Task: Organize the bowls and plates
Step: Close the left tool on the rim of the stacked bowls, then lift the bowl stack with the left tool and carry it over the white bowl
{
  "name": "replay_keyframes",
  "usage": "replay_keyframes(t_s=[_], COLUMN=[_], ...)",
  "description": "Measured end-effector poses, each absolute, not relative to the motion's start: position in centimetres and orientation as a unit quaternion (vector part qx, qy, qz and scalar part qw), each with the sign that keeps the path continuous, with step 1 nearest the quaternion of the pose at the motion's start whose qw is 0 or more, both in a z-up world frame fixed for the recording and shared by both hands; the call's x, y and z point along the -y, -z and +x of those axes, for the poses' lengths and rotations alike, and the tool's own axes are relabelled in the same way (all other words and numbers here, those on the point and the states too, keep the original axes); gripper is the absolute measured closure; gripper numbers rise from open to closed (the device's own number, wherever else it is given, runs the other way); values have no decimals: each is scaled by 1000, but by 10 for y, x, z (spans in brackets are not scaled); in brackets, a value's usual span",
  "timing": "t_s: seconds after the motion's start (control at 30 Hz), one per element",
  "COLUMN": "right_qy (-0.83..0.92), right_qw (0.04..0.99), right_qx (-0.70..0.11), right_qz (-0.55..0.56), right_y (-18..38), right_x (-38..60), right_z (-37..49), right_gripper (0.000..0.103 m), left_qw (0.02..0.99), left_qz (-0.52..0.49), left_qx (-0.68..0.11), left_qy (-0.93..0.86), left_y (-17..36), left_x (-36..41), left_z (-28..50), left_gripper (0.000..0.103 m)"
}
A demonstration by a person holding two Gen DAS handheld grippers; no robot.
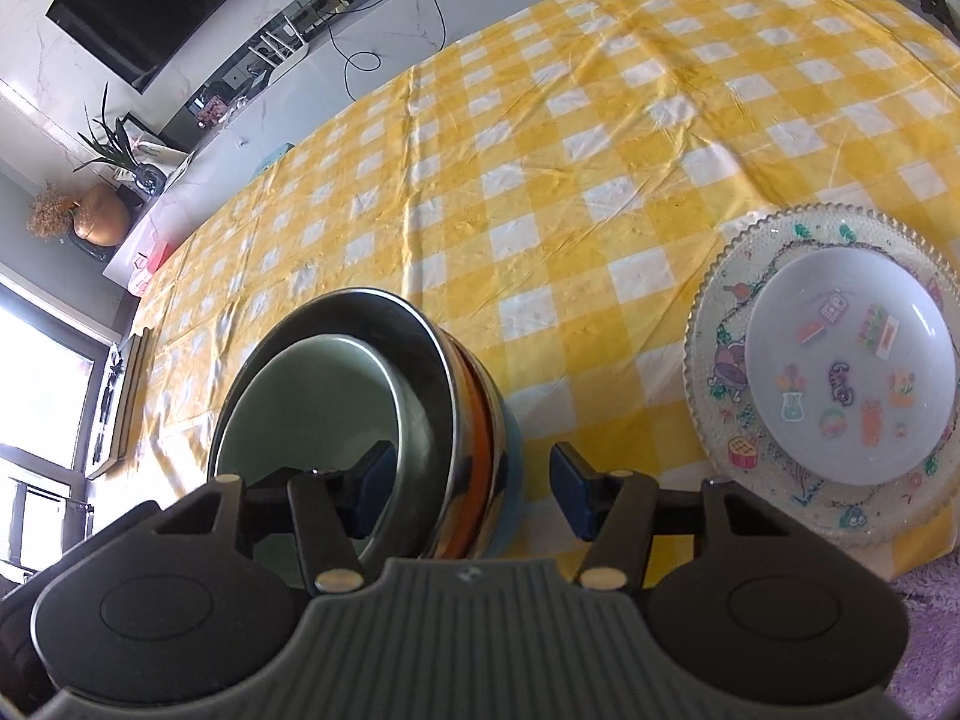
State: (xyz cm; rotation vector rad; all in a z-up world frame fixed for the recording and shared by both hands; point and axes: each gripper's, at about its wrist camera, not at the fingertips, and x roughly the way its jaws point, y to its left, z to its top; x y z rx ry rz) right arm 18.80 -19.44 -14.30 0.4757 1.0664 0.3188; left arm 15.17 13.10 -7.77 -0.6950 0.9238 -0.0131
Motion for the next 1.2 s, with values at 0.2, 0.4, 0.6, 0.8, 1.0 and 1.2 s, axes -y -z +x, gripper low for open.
replay_keyframes(t_s=[0.2,0.4,0.6,0.8,1.0,1.2], right_qy=[-157,-153,-149,-147,-141,-141], right_qw=[811,810,811,816,816,819], right_qx=[-512,-518,-519,-514,-512,-500], right_qz=[236,229,227,220,227,245], right_y=[151,149,147,143,138,130], right_x=[193,192,190,190,199,217], right_z=[192,194,194,189,181,170], right_gripper=[55,58,60,62,64,65], left_qw=[833,840,838,836,838,847], left_qz=[-331,-296,-292,-291,-282,-274], left_qx=[-444,-456,-460,-465,-467,-456], left_qy=[10,-2,-7,-10,-10,-1], left_y=[80,75,74,74,69,54], left_x=[-129,-119,-118,-118,-110,-98], left_z=[156,159,159,157,151,143], left_gripper=[49,54,57,59,59,59])
